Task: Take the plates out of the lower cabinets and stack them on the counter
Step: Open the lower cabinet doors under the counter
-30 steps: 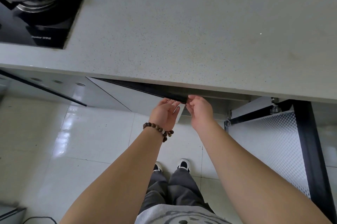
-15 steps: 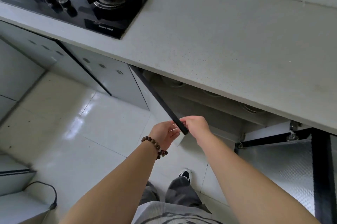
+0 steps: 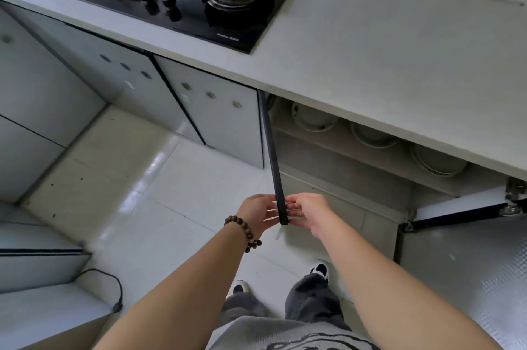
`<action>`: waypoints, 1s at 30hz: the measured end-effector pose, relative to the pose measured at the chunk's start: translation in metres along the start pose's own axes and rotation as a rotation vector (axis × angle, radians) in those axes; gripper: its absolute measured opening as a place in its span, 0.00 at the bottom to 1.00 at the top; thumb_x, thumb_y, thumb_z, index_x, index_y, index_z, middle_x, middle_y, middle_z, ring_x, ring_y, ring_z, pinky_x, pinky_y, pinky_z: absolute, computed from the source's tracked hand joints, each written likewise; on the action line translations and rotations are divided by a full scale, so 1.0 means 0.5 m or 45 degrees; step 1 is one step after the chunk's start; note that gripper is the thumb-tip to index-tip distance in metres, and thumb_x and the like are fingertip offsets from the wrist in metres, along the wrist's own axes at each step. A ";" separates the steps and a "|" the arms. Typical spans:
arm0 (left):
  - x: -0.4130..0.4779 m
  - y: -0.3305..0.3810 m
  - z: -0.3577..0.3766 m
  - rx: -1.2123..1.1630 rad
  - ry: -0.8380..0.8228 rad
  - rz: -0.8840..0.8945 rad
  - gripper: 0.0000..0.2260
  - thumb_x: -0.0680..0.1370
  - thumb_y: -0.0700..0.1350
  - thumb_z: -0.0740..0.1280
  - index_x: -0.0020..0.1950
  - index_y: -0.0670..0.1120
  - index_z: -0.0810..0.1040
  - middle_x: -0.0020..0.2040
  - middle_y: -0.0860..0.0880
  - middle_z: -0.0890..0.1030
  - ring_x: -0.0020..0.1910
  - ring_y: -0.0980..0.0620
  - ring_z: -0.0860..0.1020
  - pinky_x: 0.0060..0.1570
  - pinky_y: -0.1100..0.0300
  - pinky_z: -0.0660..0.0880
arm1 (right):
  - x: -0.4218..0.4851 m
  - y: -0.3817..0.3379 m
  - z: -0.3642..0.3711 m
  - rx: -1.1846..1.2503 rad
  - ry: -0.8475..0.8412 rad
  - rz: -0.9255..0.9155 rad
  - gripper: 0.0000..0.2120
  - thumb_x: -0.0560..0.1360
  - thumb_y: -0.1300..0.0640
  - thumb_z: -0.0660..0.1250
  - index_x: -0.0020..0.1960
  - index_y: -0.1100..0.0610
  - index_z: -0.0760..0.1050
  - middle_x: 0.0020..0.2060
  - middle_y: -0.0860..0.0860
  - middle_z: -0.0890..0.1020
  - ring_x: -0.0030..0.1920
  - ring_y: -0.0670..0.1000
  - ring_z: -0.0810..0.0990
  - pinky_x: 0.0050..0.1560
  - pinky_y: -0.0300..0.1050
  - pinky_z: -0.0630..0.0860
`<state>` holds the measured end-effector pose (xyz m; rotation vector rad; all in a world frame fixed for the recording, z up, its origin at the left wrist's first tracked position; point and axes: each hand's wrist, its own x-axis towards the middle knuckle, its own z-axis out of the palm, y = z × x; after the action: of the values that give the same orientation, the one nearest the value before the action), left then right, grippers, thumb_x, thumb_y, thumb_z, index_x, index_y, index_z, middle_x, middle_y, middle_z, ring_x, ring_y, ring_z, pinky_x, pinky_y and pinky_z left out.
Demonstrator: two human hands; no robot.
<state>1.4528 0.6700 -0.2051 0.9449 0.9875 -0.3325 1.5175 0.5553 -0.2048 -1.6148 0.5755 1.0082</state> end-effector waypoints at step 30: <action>-0.049 0.113 -0.285 0.519 0.461 0.627 0.11 0.77 0.42 0.61 0.54 0.45 0.80 0.48 0.50 0.81 0.46 0.53 0.78 0.46 0.58 0.75 | -0.071 0.026 0.269 0.089 -0.326 -0.169 0.11 0.77 0.62 0.63 0.59 0.56 0.76 0.52 0.53 0.82 0.54 0.52 0.80 0.49 0.49 0.75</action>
<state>1.3953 0.8126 -0.1852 1.6203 0.9895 0.0637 1.4462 0.6743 -0.1878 -1.4158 0.3219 1.0631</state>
